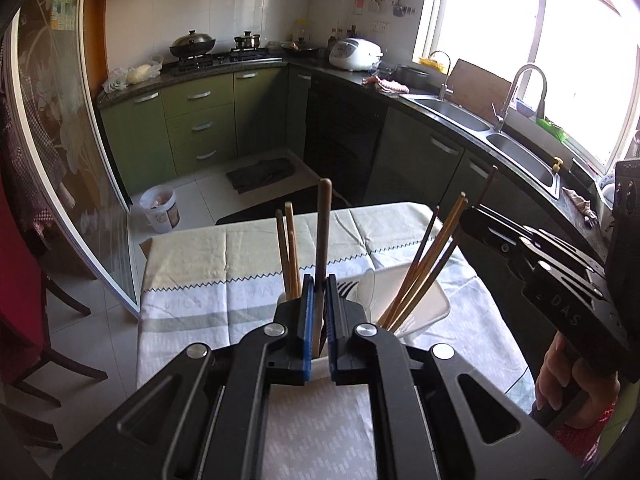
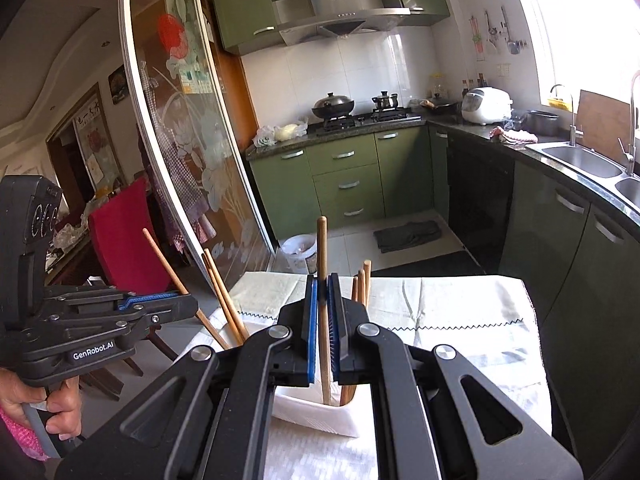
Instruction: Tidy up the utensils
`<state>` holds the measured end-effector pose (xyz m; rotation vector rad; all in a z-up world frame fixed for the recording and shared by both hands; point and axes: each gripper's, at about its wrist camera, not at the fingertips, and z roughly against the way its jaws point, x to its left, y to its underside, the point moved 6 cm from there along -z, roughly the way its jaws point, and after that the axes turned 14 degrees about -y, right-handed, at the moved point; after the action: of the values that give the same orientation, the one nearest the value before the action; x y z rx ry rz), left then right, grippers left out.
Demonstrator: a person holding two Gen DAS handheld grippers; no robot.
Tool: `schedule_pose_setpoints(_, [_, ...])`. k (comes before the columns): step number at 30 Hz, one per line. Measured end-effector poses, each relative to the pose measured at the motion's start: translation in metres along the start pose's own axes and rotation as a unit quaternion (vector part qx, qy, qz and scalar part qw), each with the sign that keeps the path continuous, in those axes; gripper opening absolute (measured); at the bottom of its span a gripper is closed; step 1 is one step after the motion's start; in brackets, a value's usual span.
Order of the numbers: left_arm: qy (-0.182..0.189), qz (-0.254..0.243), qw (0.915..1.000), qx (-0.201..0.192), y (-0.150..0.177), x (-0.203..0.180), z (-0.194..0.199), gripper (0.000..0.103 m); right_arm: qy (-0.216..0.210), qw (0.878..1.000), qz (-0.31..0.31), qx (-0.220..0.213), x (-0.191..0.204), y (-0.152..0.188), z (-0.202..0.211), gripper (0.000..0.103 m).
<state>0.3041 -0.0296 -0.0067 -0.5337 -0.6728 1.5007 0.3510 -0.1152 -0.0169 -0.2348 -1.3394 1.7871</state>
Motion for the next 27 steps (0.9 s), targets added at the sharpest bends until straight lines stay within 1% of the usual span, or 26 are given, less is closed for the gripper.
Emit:
schedule_pose_setpoints(5, [-0.007,-0.002,0.9999,0.012,0.02,-0.002,-0.016,0.006,0.011,1.0,0.003,0.018,-0.002,0.017,-0.015,0.006])
schedule_pose_setpoints(8, [-0.022,-0.004,0.9997,0.003,0.025,-0.001,-0.02,0.006,0.016,1.0,0.007,0.026,-0.002,0.026,-0.021,0.006])
schedule_pose_setpoints(13, [-0.037,-0.005,0.9992,-0.009,0.027,0.001,-0.023,0.006,0.023,0.999,0.011,0.041,0.0,0.035,-0.028,0.006])
schedule_pose_setpoints(15, [-0.038,-0.003,0.9992,-0.012,0.028,0.002,-0.022,0.006,0.027,0.998,0.014,0.046,0.001,0.038,-0.029,0.012])
schedule_pose_setpoints(16, [-0.04,-0.002,0.9991,-0.013,0.029,0.002,-0.022,0.006,0.029,0.998,0.016,0.045,0.0,0.04,-0.027,0.018])
schedule_pose_setpoints(17, [-0.042,-0.001,0.999,-0.017,0.029,0.002,-0.021,0.007,0.031,0.998,0.018,0.044,0.001,0.04,-0.026,0.021])
schedule_pose_setpoints(19, [-0.048,0.002,0.9985,-0.028,0.029,0.005,-0.016,0.007,0.035,0.998,0.022,0.039,0.003,0.04,-0.019,0.021])
schedule_pose_setpoints(20, [-0.052,0.003,0.998,-0.035,0.028,0.006,-0.012,0.009,0.036,0.999,0.024,0.033,0.005,0.039,-0.014,0.023])
schedule_pose_setpoints(21, [-0.057,0.005,0.9975,-0.043,0.027,0.006,-0.007,0.015,0.036,0.999,0.026,0.027,0.008,0.038,-0.008,0.026])
schedule_pose_setpoints(22, [-0.062,0.007,0.9967,-0.052,0.028,0.008,-0.001,0.019,0.037,0.999,0.031,0.019,0.011,0.037,0.0,0.032])
schedule_pose_setpoints(23, [-0.066,0.01,0.9958,-0.062,0.028,0.009,0.007,0.031,0.039,0.999,0.036,0.01,0.016,0.037,0.009,0.038])
schedule_pose_setpoints(24, [-0.071,0.013,0.9947,-0.074,0.029,0.01,0.015,0.043,0.04,0.998,0.042,0.001,0.02,0.037,0.019,0.04])
schedule_pose_setpoints(26, [-0.084,0.018,0.9914,-0.099,0.033,0.013,0.034,0.054,0.044,0.998,0.05,-0.014,0.028,0.04,0.04,0.054])
schedule_pose_setpoints(27, [-0.091,0.02,0.9894,-0.111,0.037,0.015,0.043,0.056,0.046,0.997,0.052,-0.022,0.032,0.044,0.051,0.057])
